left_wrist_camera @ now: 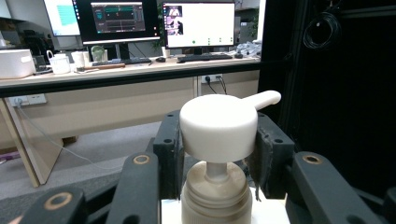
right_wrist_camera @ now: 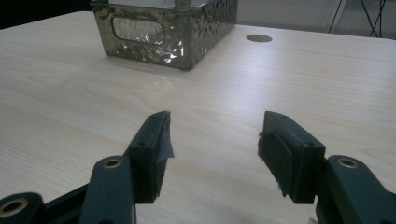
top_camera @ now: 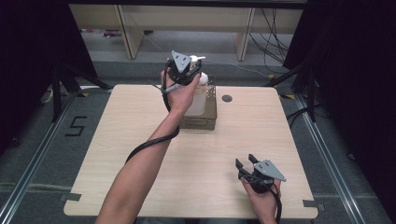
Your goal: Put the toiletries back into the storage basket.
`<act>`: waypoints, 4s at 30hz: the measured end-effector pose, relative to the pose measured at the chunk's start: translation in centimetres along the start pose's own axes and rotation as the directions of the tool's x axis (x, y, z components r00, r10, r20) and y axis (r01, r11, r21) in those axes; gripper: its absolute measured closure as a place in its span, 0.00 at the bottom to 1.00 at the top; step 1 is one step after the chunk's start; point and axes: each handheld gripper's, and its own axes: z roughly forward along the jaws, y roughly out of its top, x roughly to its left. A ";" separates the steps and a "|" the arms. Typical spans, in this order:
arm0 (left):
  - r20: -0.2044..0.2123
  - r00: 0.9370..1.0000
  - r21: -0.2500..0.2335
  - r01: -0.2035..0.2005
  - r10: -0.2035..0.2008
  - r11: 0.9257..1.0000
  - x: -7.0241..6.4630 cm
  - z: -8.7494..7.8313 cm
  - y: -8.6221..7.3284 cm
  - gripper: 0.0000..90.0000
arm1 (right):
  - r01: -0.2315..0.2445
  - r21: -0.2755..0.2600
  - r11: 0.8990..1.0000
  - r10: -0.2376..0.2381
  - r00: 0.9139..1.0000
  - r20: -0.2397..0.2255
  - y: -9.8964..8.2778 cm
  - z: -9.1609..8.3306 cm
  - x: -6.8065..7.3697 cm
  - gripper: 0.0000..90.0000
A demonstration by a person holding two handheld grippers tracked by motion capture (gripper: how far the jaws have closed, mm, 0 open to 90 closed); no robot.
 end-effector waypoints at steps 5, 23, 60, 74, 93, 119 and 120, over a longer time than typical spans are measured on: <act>-0.001 1.000 0.009 0.001 -0.001 1.000 0.0 0.1 -0.4 0.66 | -0.009 0.008 1.000 0.009 1.000 0.003 0.0 -0.1 0.1 0.48; -0.006 1.000 0.045 0.001 0.000 0.999 -0.1 0.4 -1.8 0.66 | -0.003 0.012 1.000 0.003 1.000 -0.004 0.0 -0.1 0.1 0.48; -0.015 1.000 0.109 -0.003 0.004 0.994 0.1 0.7 -4.4 0.66 | 0.014 0.015 1.000 -0.014 1.000 -0.006 0.1 -0.1 0.1 0.48; -0.019 1.000 0.117 0.003 -0.001 0.993 0.0 0.4 -4.3 0.66 | 0.020 0.011 1.000 -0.020 1.000 -0.007 0.1 0.0 0.1 0.48; -0.013 1.000 0.119 0.002 -0.001 0.993 -0.1 -0.4 -3.5 0.66 | 0.039 -0.001 0.999 -0.039 0.999 -0.006 0.0 0.2 0.1 0.48; -0.006 1.000 0.138 -0.004 0.005 0.990 0.5 -0.6 -4.4 0.65 | 0.036 -0.001 0.999 -0.036 0.999 -0.002 0.0 0.2 0.1 0.48; -0.006 1.000 0.139 -0.011 0.012 0.990 0.5 -0.6 -4.4 0.65 | 0.031 0.001 1.000 -0.031 1.000 -0.001 0.0 0.1 0.2 0.48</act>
